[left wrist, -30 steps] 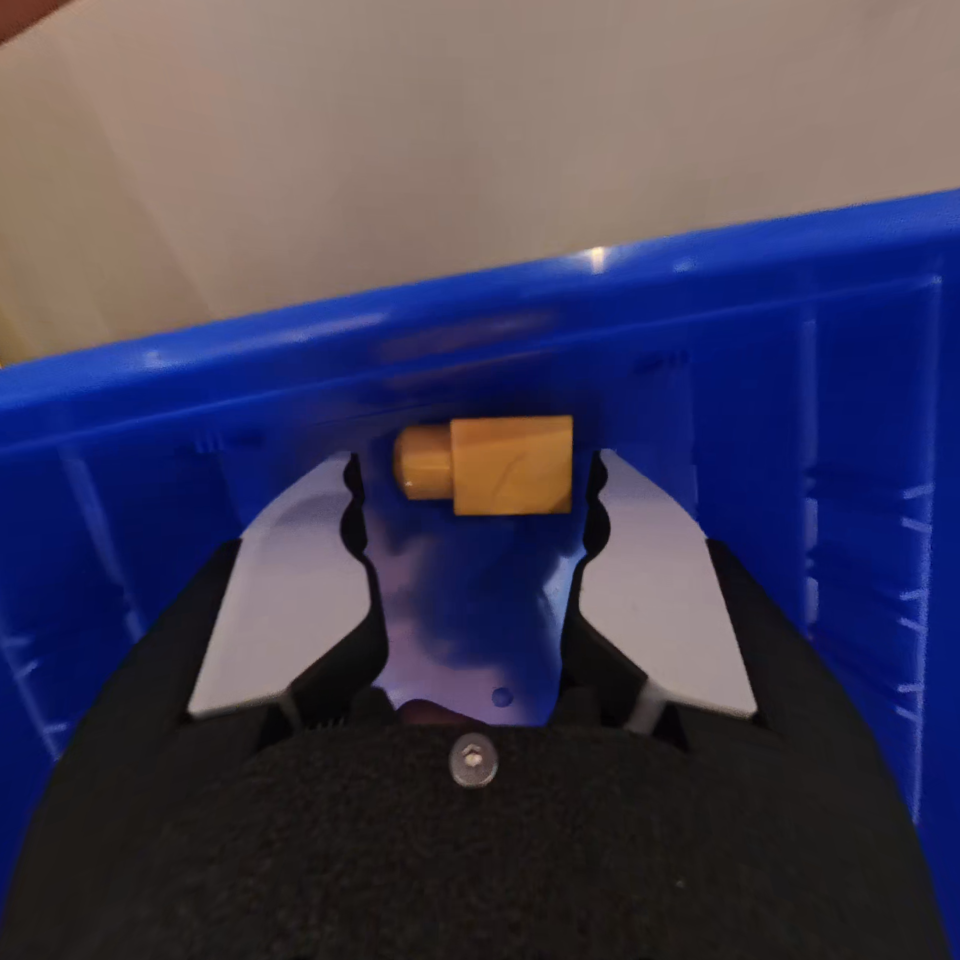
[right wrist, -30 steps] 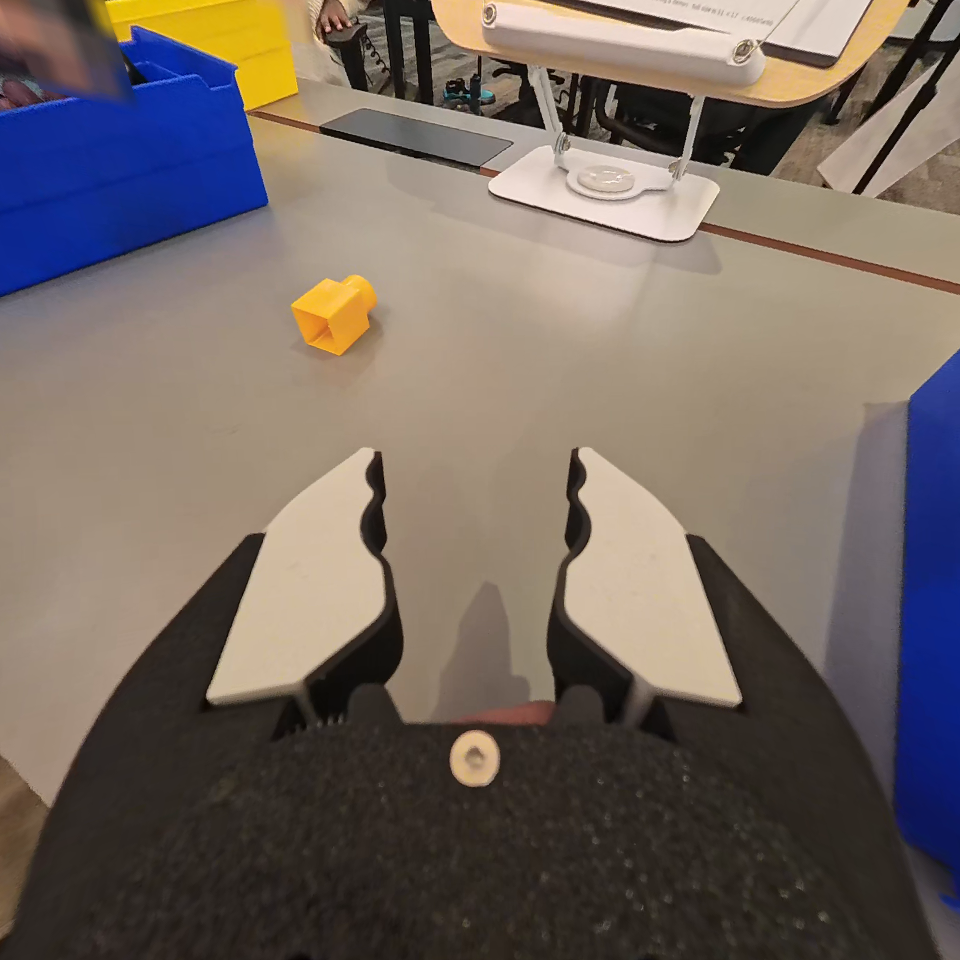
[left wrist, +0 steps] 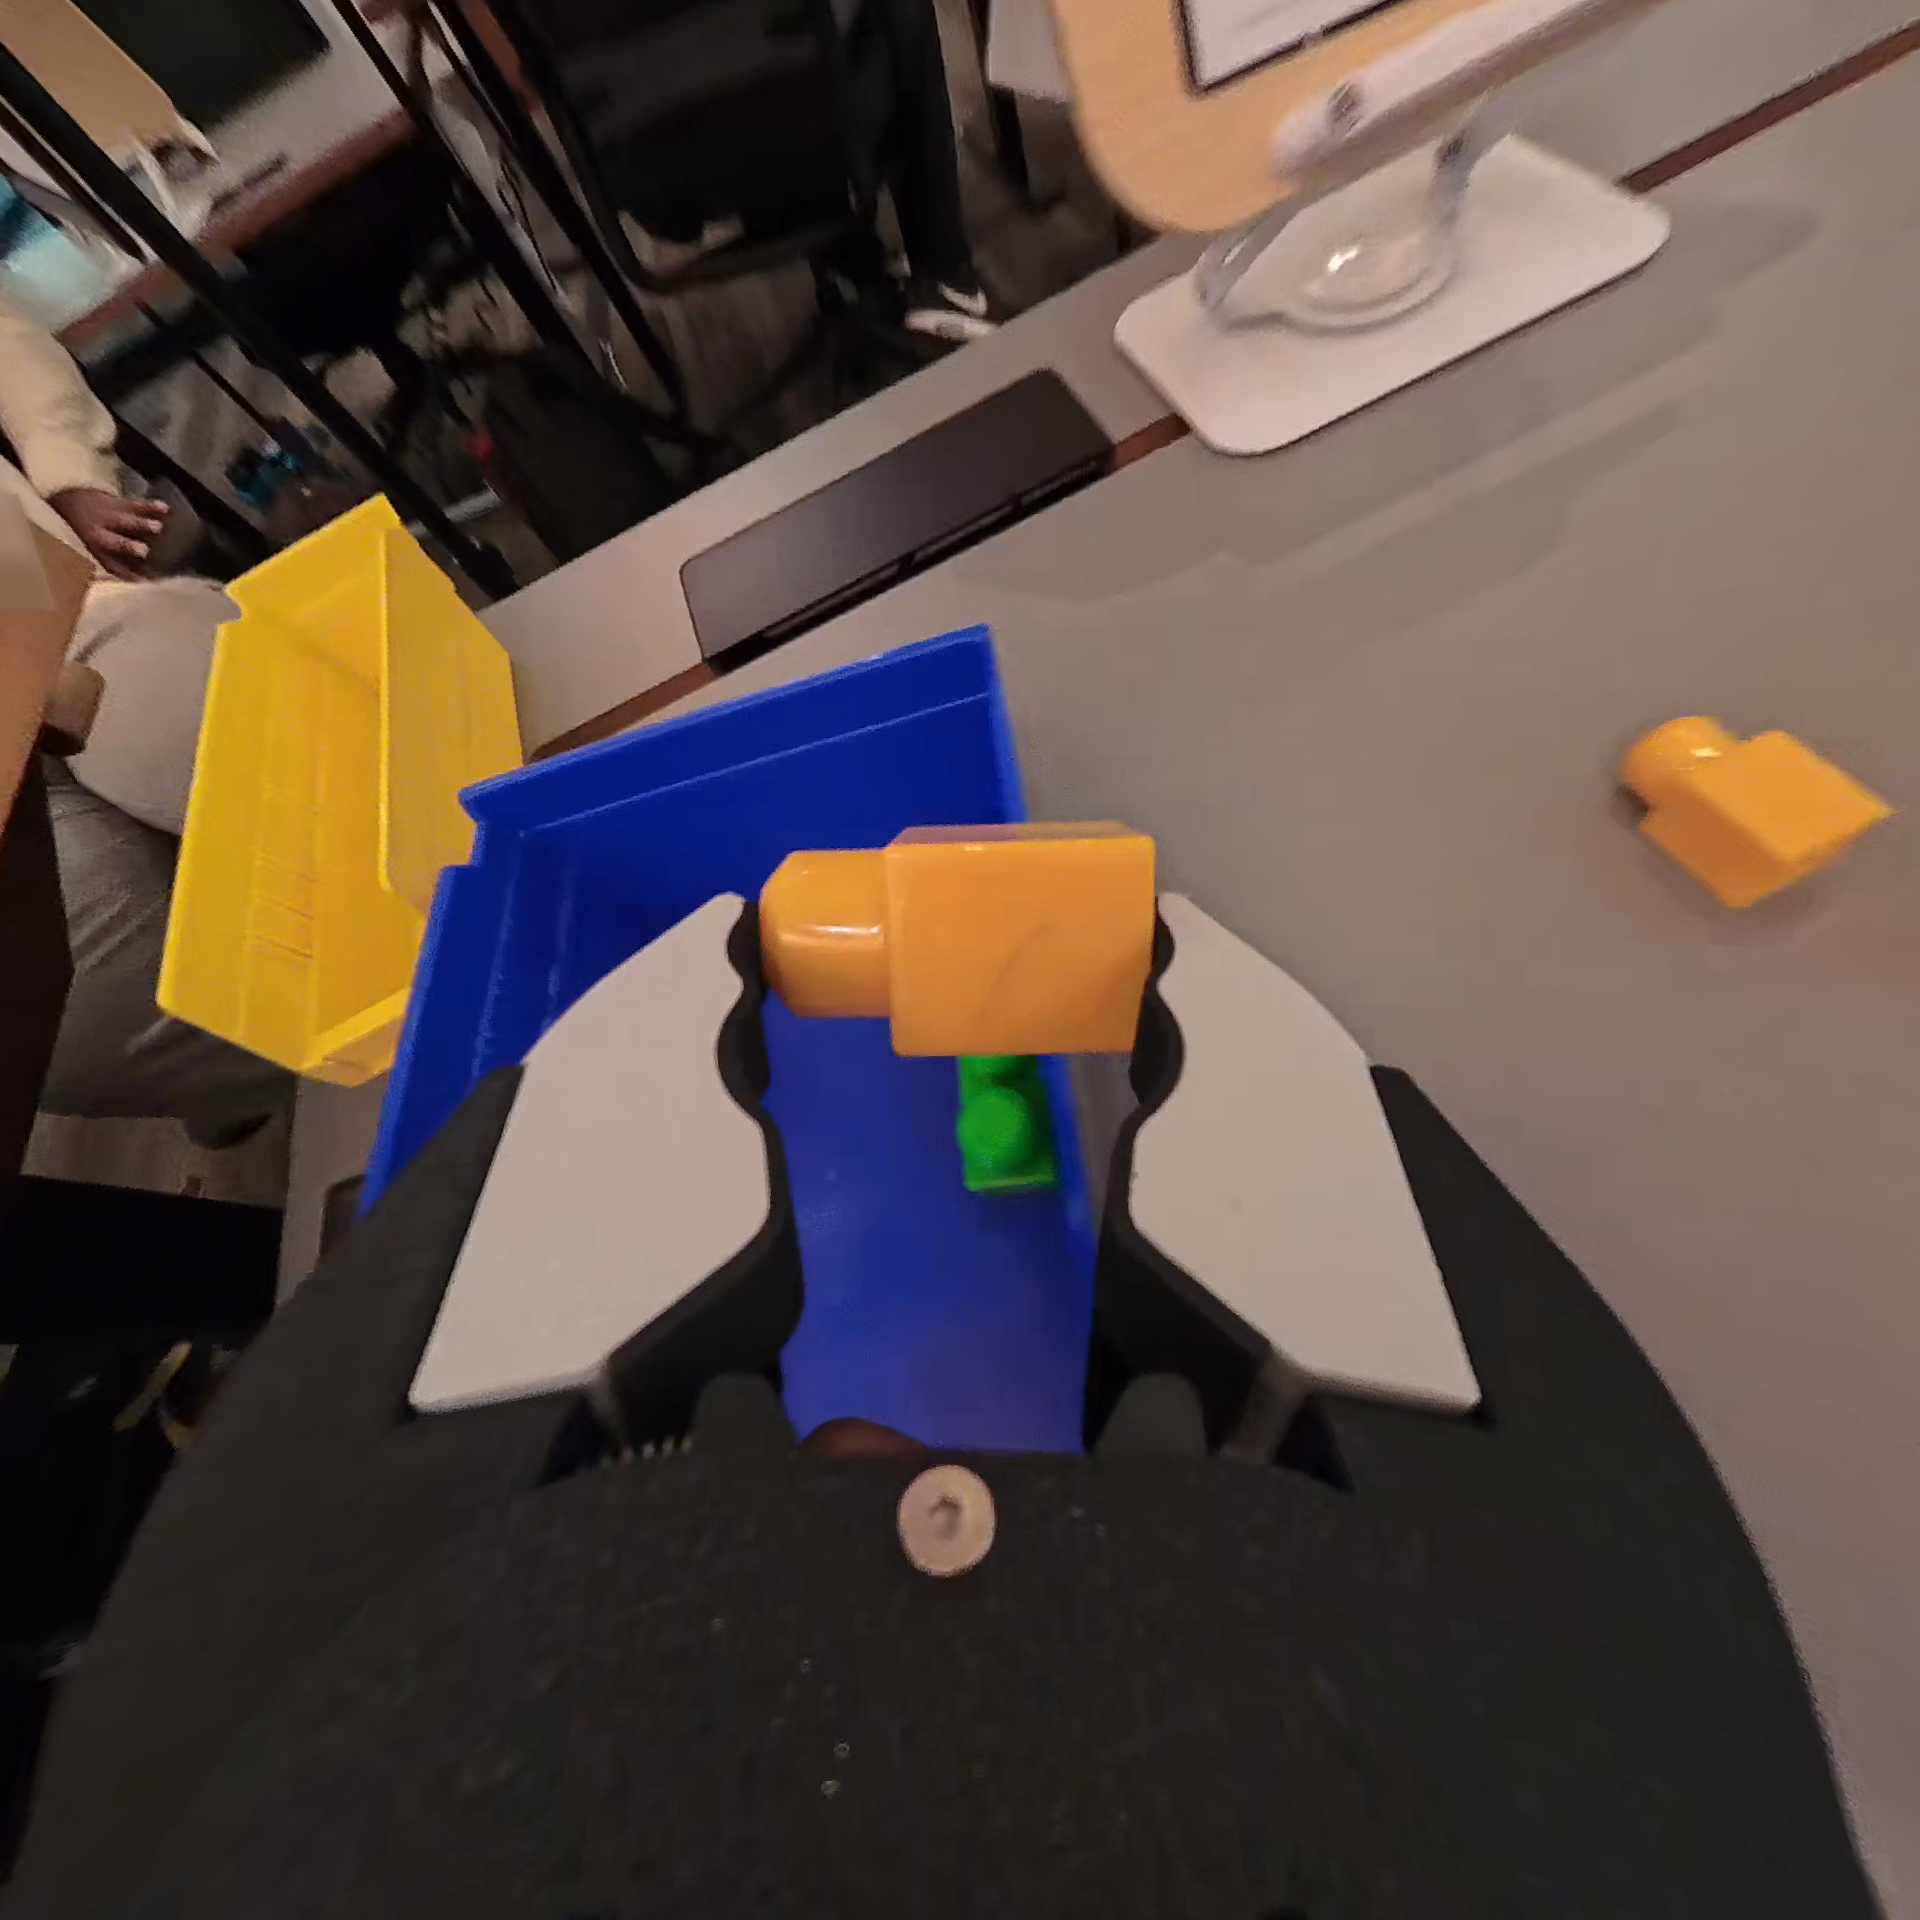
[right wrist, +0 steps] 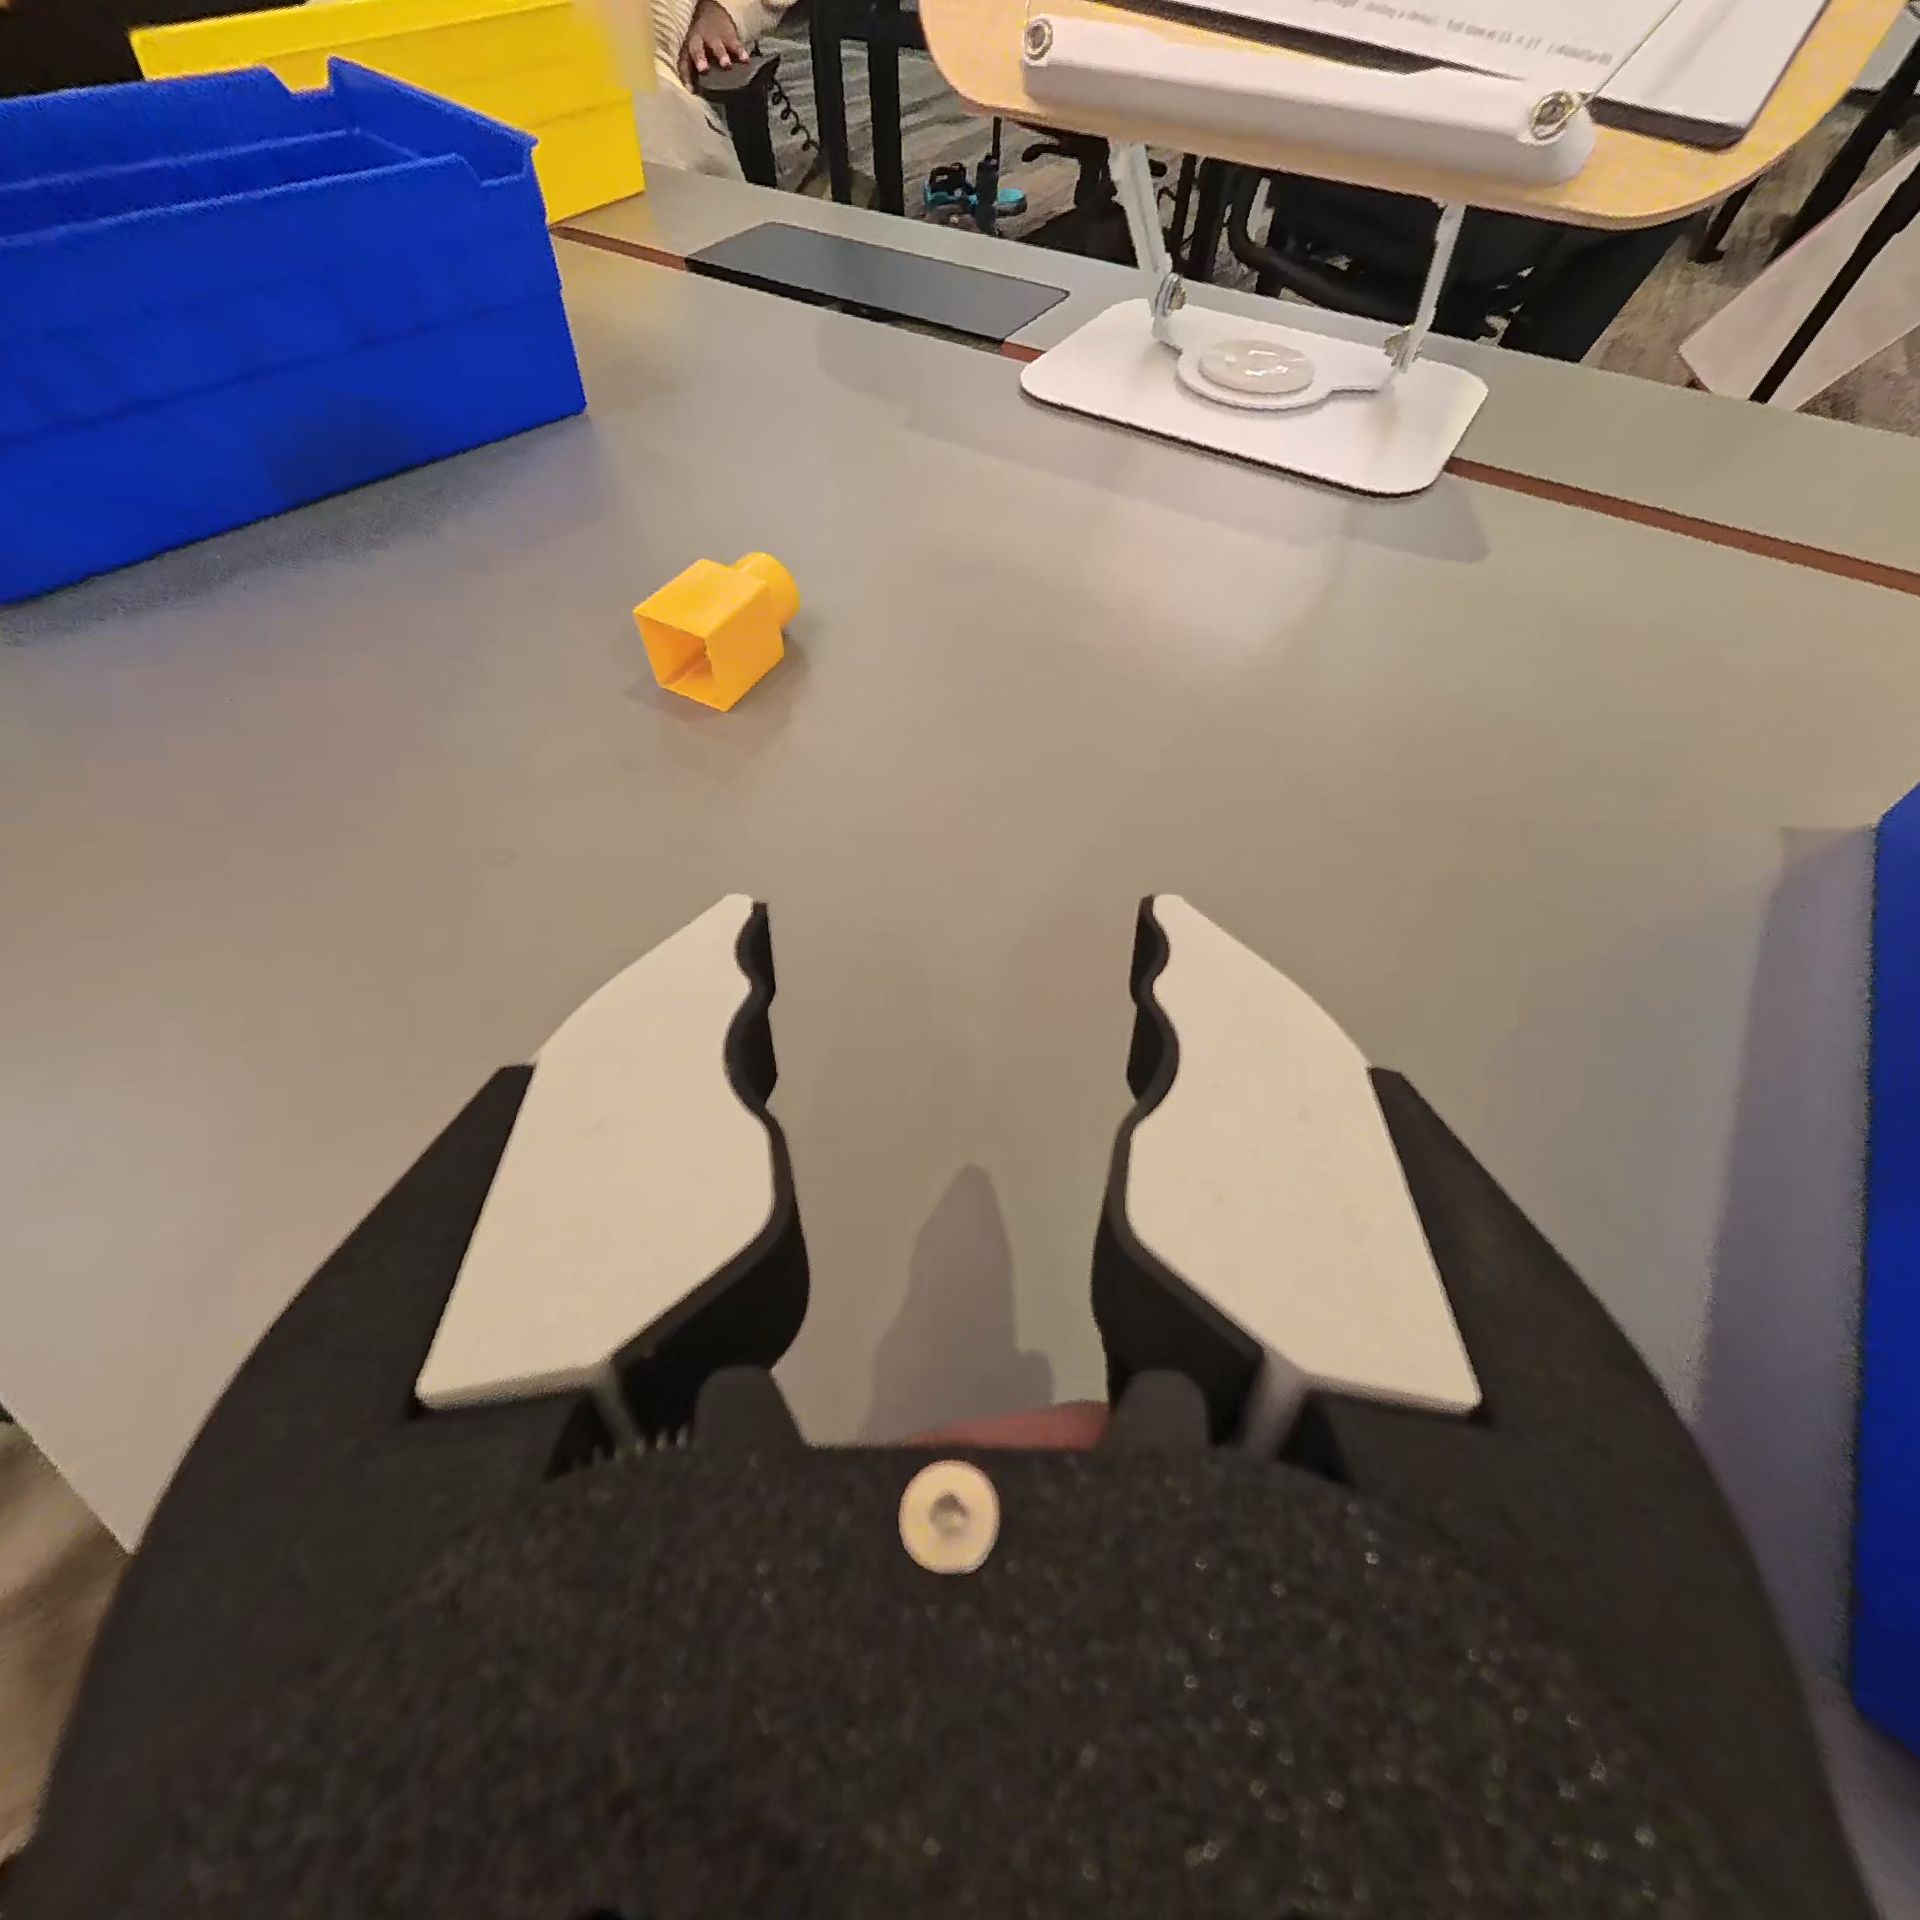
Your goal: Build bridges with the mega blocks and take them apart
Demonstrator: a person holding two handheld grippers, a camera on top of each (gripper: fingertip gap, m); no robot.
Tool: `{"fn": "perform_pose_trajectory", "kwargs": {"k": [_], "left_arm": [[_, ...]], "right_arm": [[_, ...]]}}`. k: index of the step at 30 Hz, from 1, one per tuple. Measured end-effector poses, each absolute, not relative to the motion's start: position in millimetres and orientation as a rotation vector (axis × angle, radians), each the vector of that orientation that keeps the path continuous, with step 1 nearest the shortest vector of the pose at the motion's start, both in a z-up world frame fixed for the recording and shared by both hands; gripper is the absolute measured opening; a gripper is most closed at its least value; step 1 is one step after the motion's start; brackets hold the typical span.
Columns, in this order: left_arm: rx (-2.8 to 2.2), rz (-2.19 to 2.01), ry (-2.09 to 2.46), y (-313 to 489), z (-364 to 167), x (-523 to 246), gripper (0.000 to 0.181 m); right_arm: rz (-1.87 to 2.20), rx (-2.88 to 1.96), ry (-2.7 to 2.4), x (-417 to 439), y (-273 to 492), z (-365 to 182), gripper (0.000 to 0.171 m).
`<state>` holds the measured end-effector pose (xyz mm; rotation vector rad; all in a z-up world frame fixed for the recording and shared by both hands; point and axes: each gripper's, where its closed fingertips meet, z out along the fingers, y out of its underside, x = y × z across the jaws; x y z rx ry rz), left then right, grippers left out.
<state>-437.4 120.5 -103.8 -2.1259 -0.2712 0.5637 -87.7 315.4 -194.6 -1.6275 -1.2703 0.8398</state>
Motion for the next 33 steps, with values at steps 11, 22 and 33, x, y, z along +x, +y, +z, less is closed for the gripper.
{"fn": "perform_pose_trajectory", "kwargs": {"k": [11,22,33], "left_arm": [[-1.974,0.506,-0.379,92.9,-144.9,-305.2,0.068],[-2.137,0.405,-0.080,134.1,-170.9,-289.0,0.068],[-2.483,0.202,0.777,223.5,-223.4,-306.4,0.068]], "right_arm": [[0.843,-1.615,-1.286,-91.1,308.7,-198.0,0.066],[0.835,-1.608,-1.277,-86.6,310.7,-193.1,0.066],[0.832,-1.617,-1.273,-83.4,315.0,-194.2,0.064]]}}
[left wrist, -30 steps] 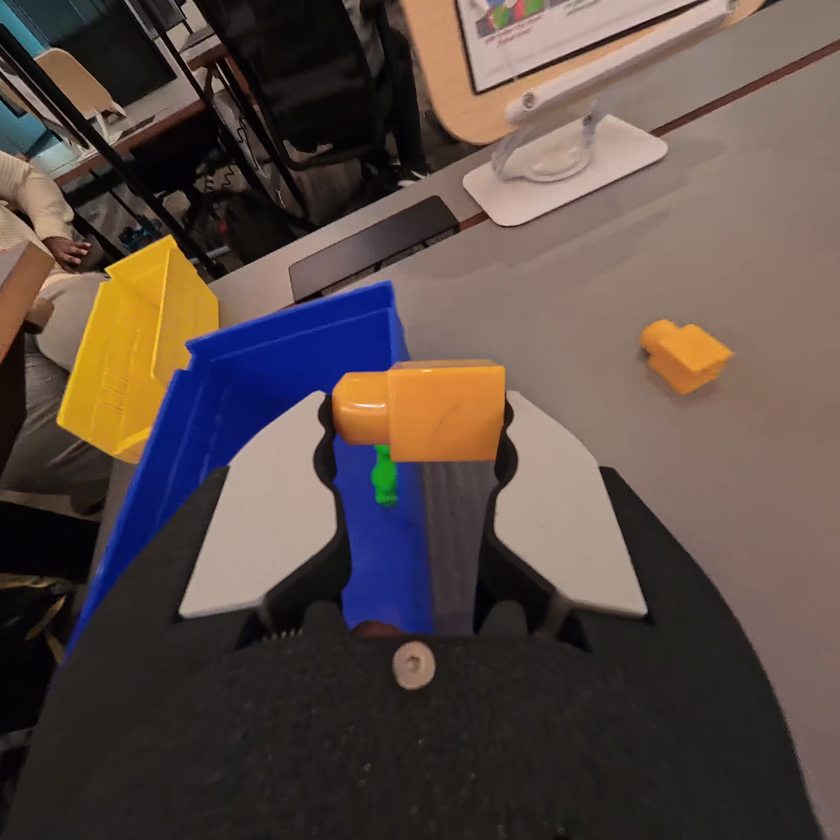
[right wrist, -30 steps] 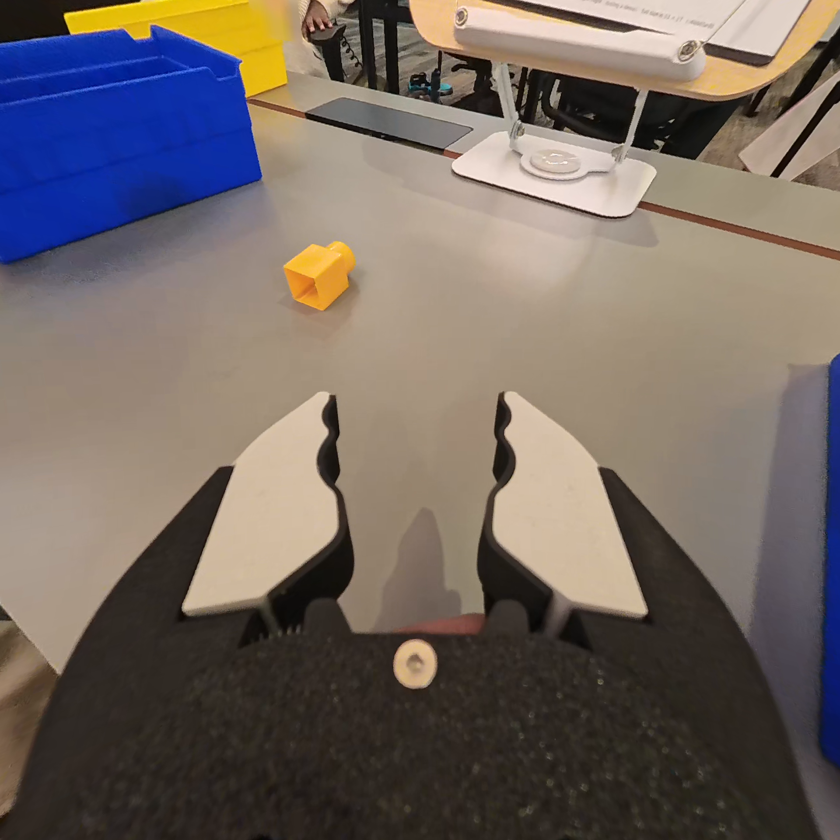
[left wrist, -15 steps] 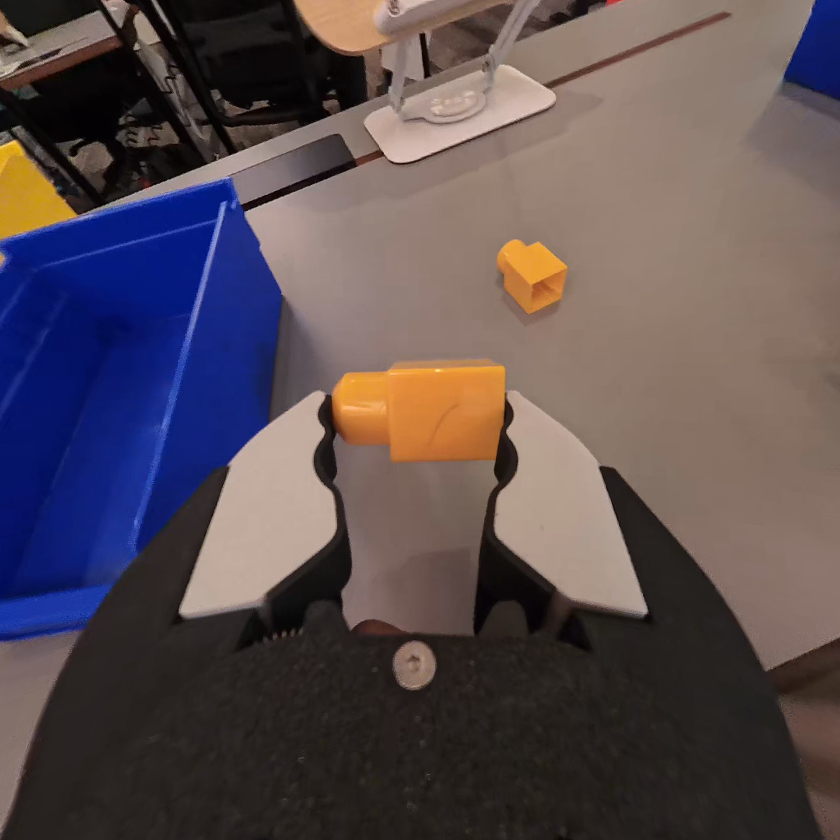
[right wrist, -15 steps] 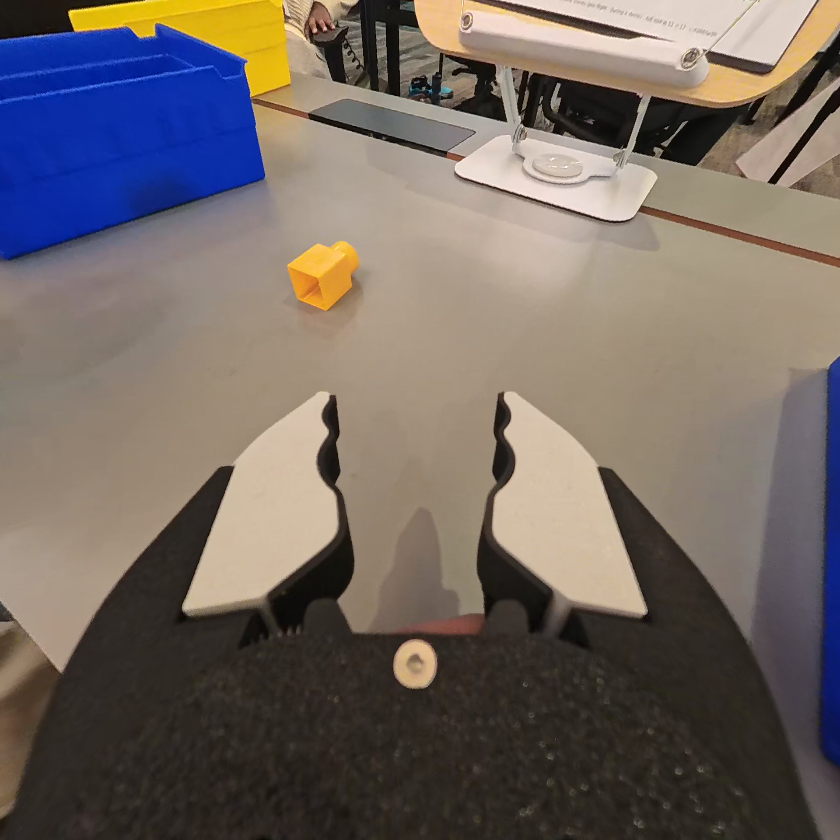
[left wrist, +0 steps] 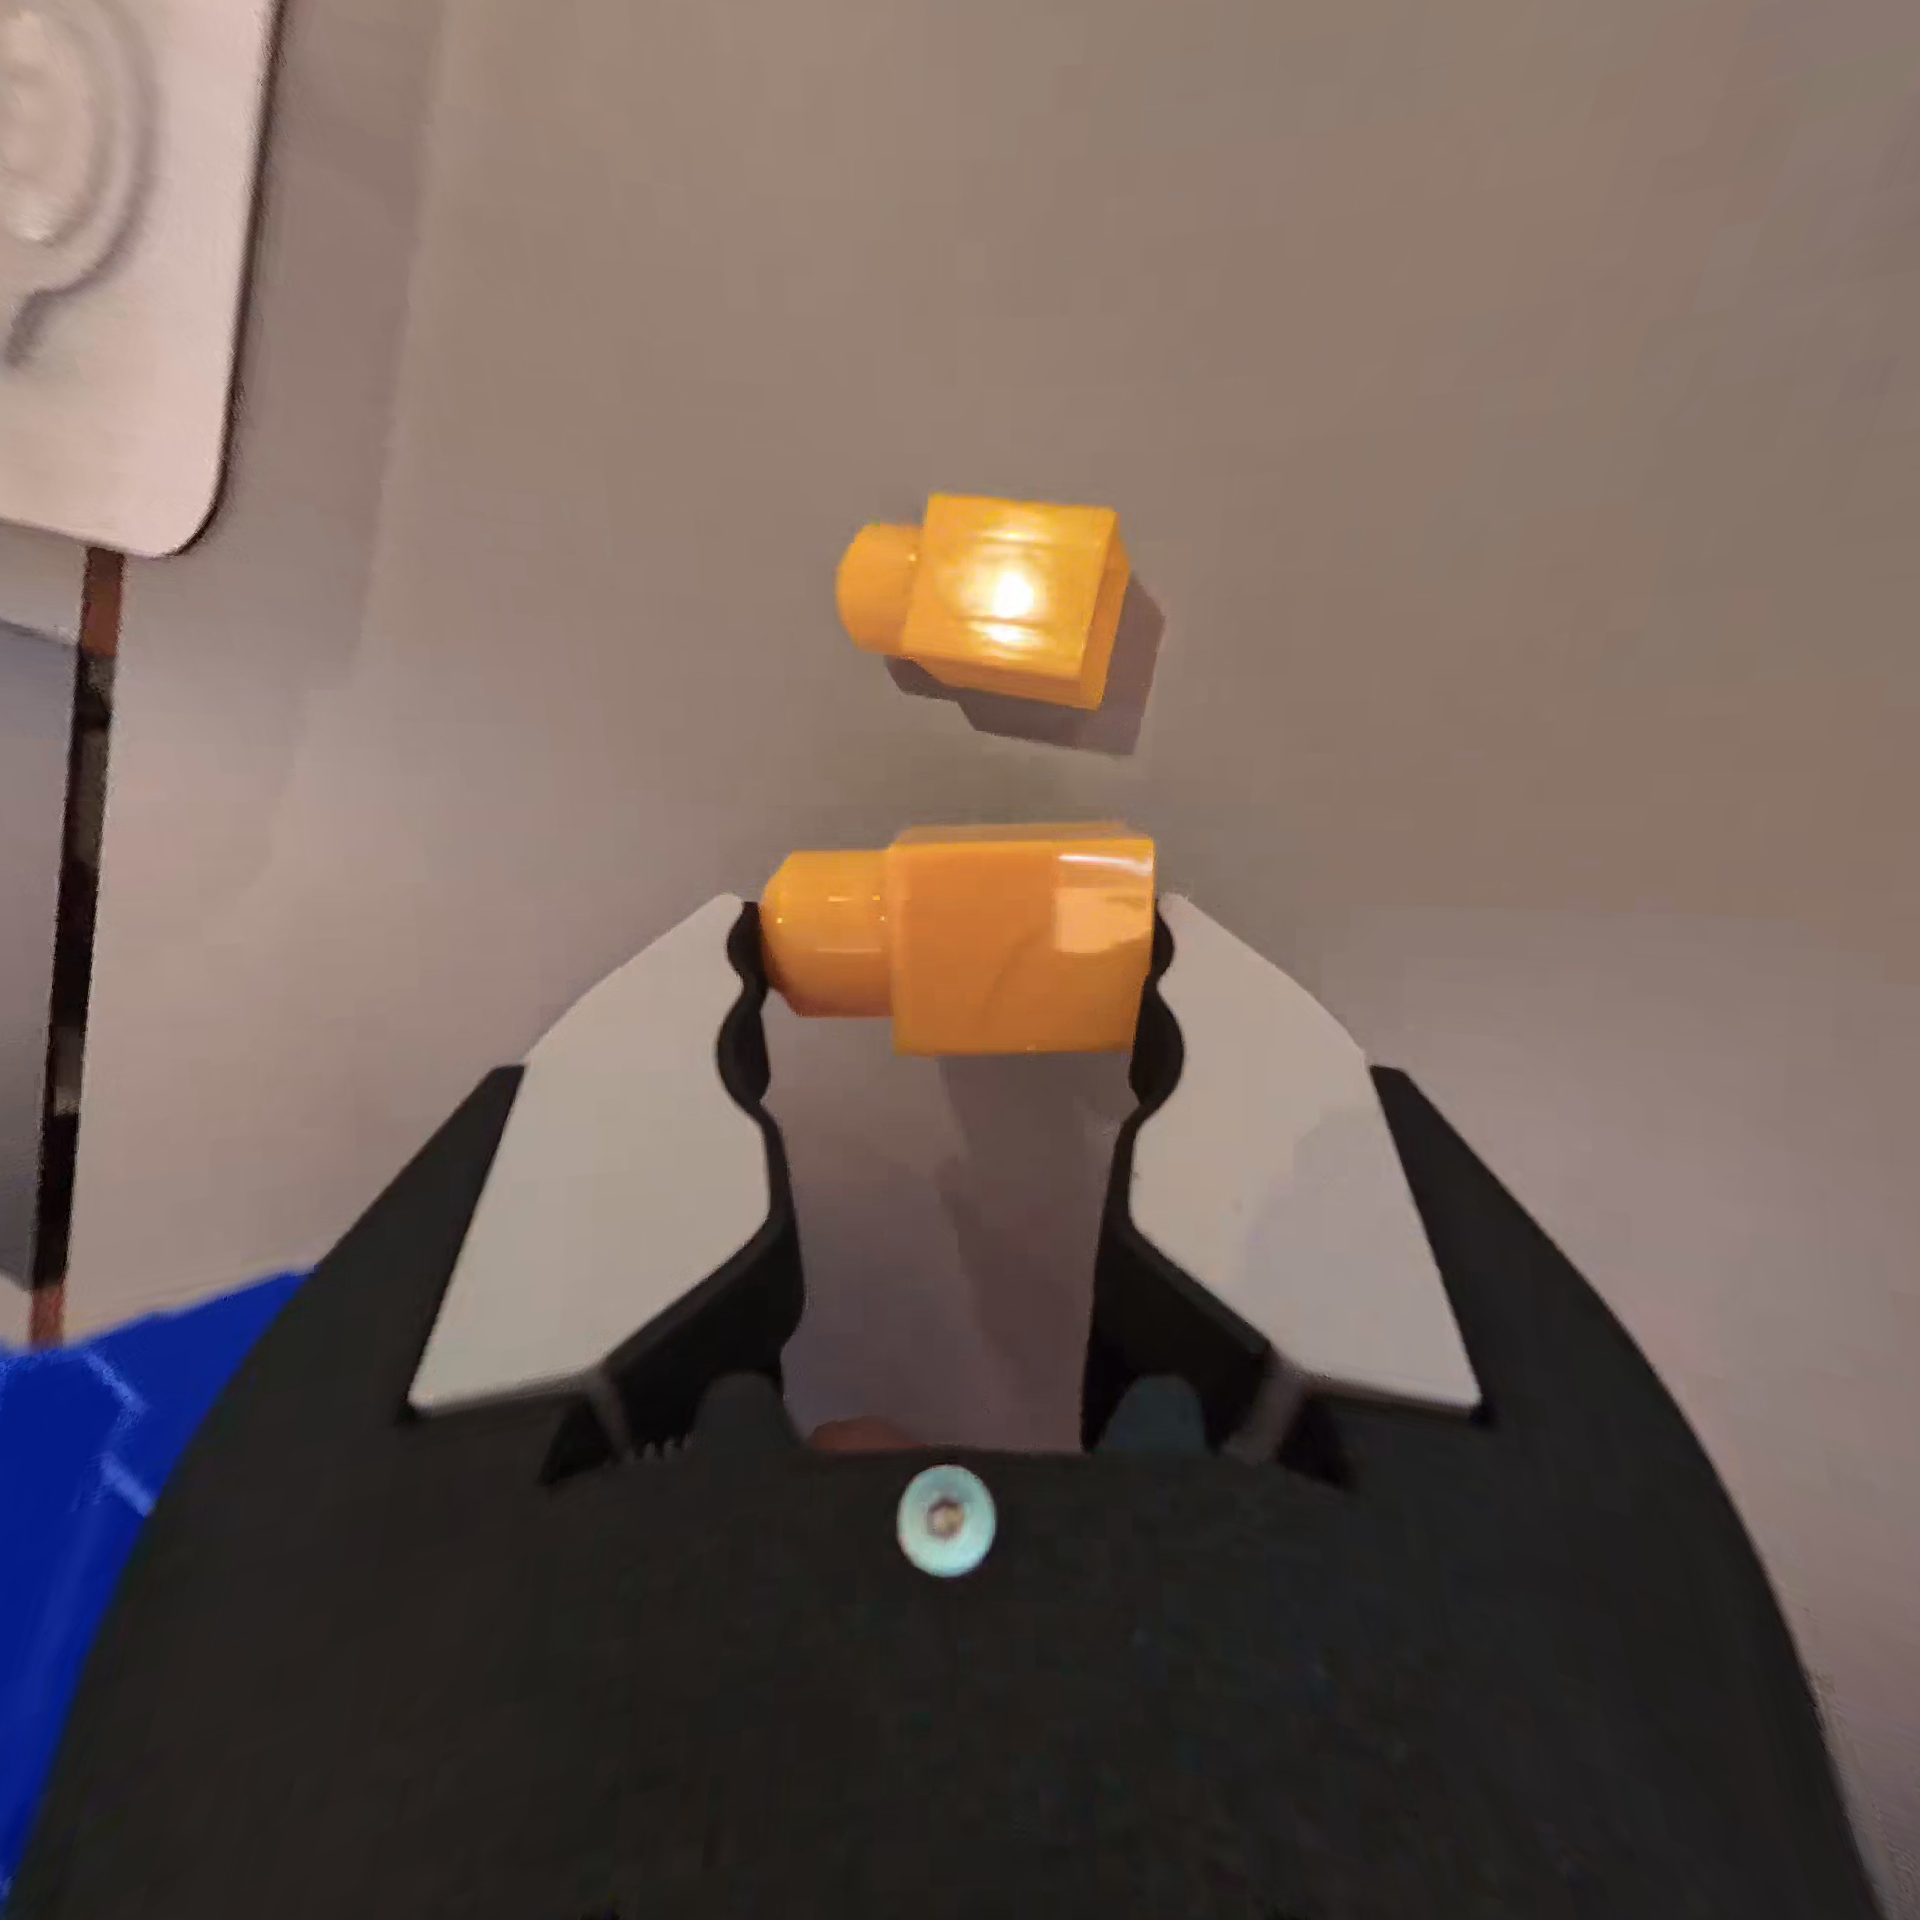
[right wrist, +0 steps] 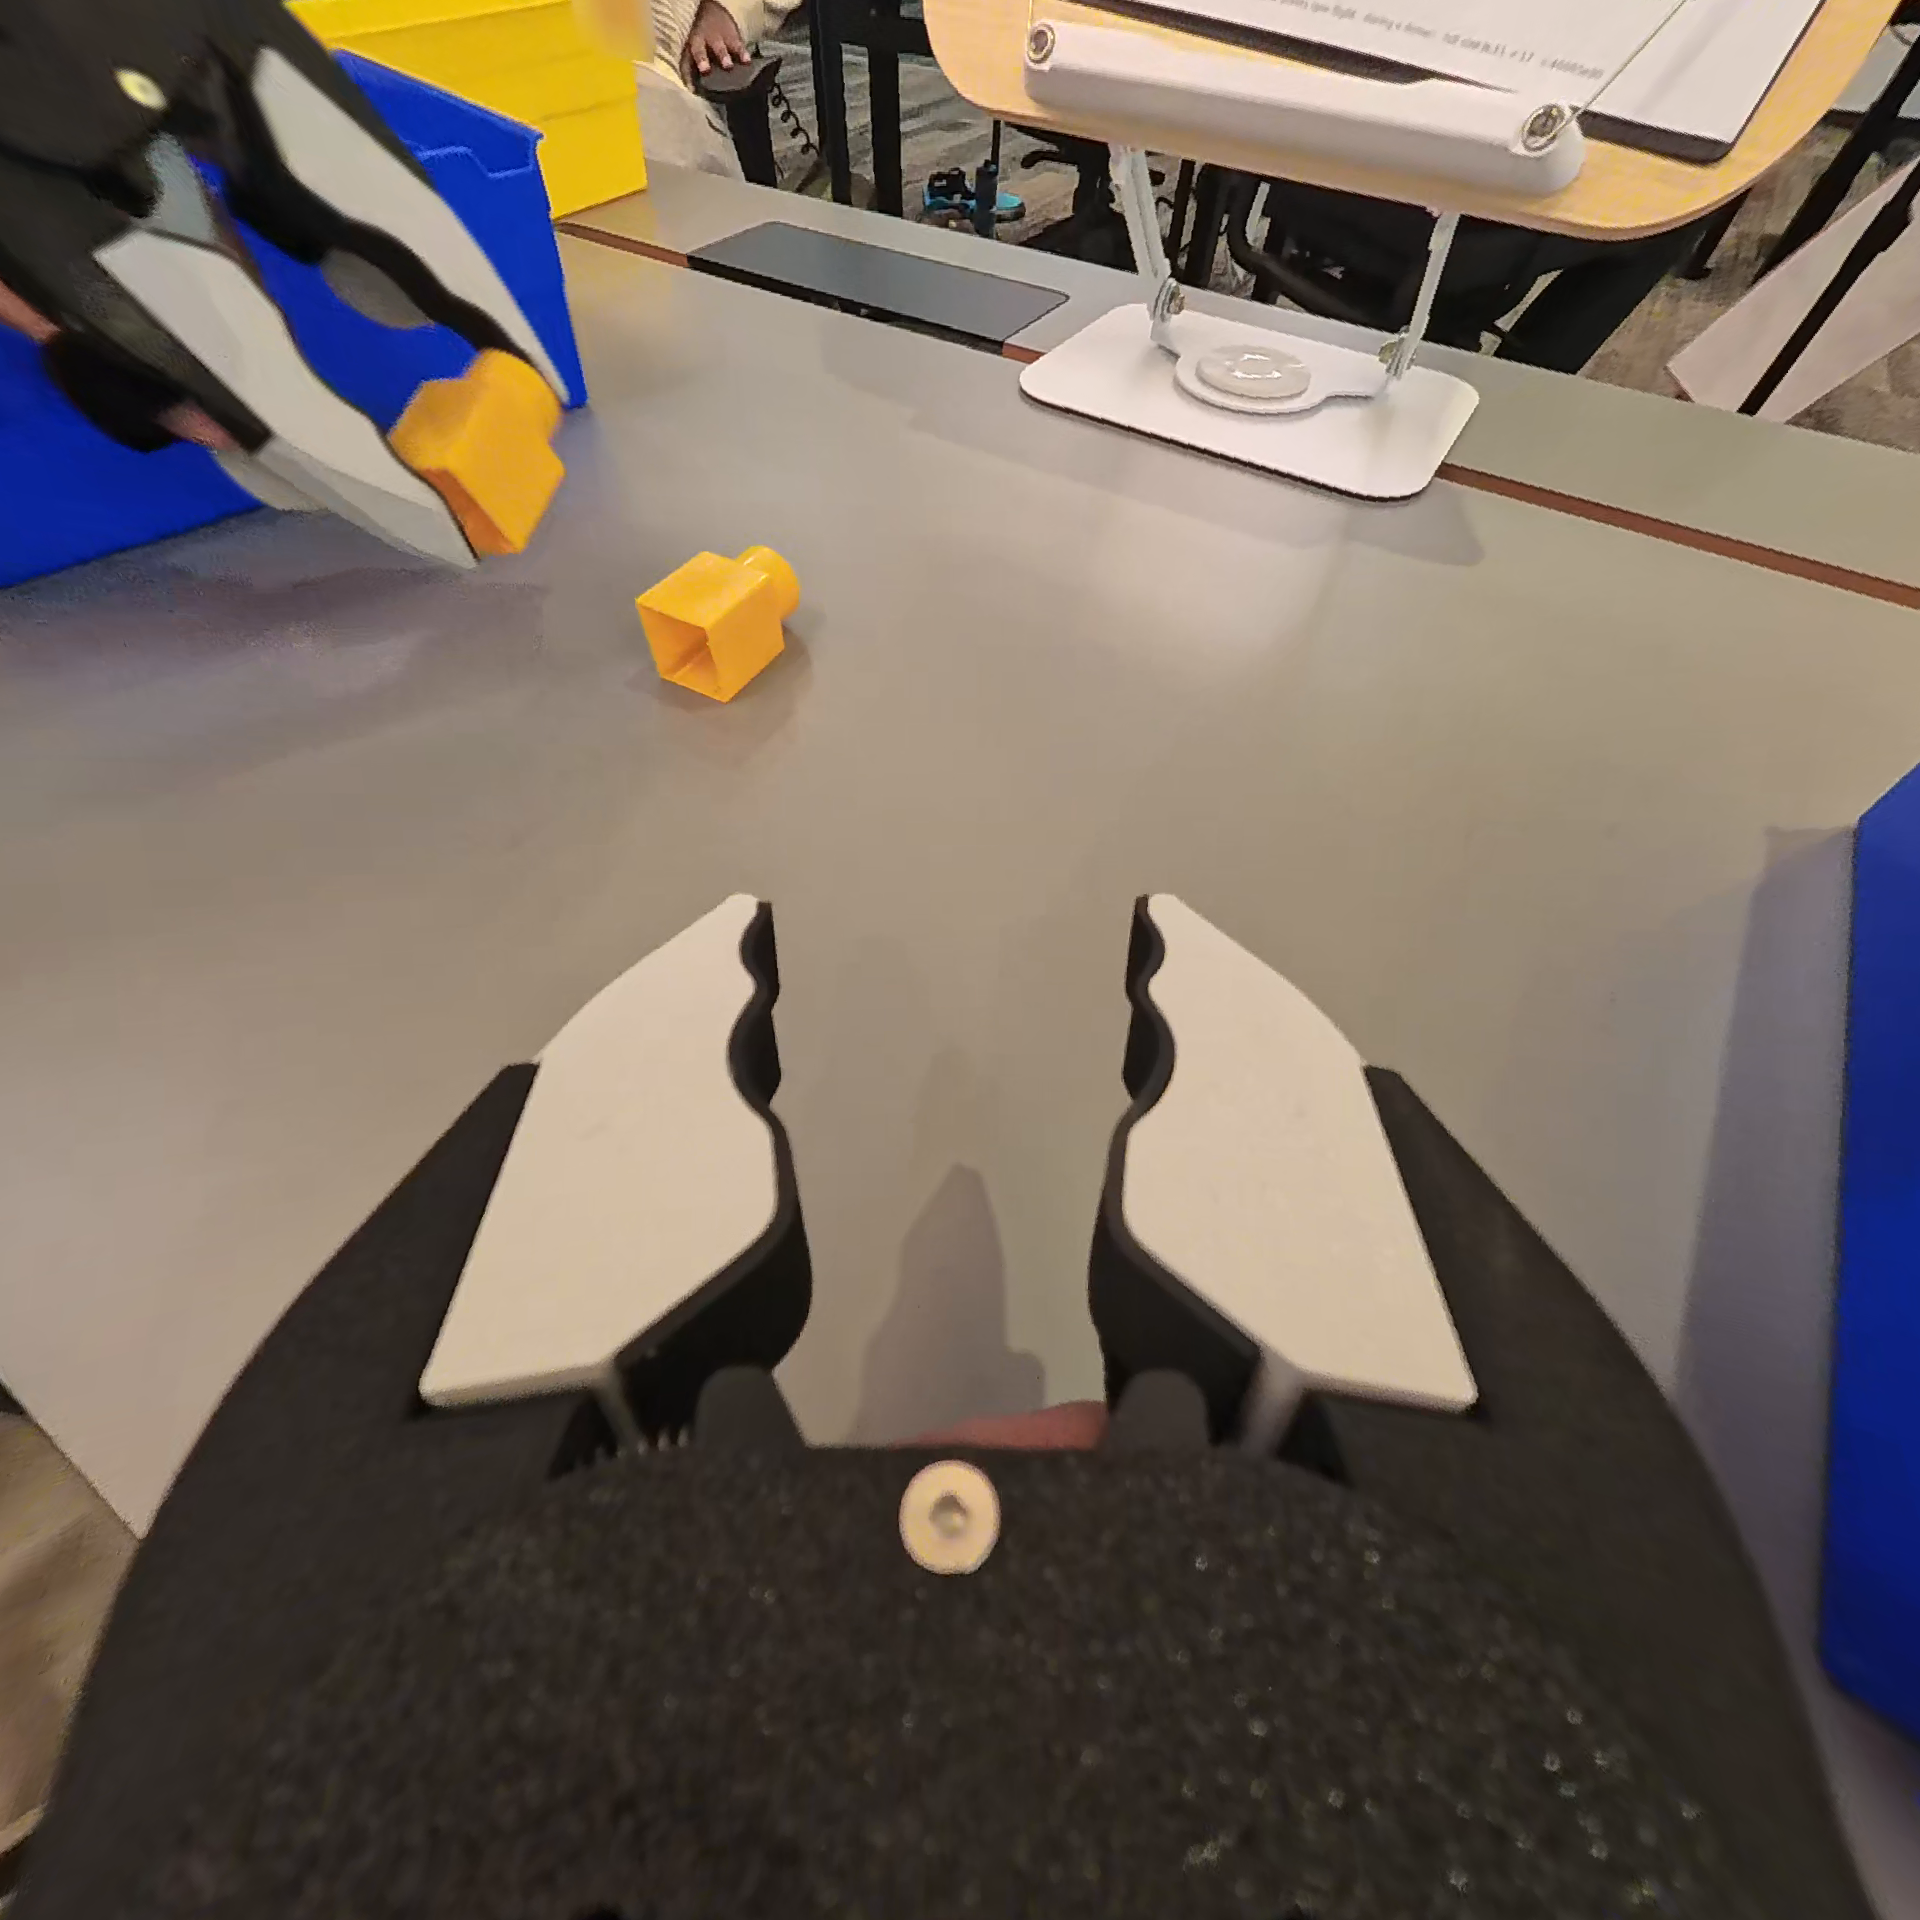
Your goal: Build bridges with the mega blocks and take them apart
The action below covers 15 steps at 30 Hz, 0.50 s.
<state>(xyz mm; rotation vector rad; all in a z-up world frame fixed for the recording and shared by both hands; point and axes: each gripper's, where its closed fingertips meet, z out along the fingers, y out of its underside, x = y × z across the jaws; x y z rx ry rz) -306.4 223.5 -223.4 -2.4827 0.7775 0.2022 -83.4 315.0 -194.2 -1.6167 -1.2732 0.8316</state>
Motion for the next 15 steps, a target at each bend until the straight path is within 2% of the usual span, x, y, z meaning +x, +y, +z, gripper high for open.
{"fn": "perform_pose_trajectory", "kwargs": {"k": [7,15], "left_arm": [[-2.619,0.127,1.015,243.6,-265.2,-315.8,0.068],[-2.620,-0.019,1.077,256.7,-272.6,-308.6,0.068]], "right_arm": [[0.832,-1.621,-1.272,-81.9,317.0,-195.5,0.064],[0.830,-1.627,-1.263,-78.6,320.7,-194.4,0.064]]}}
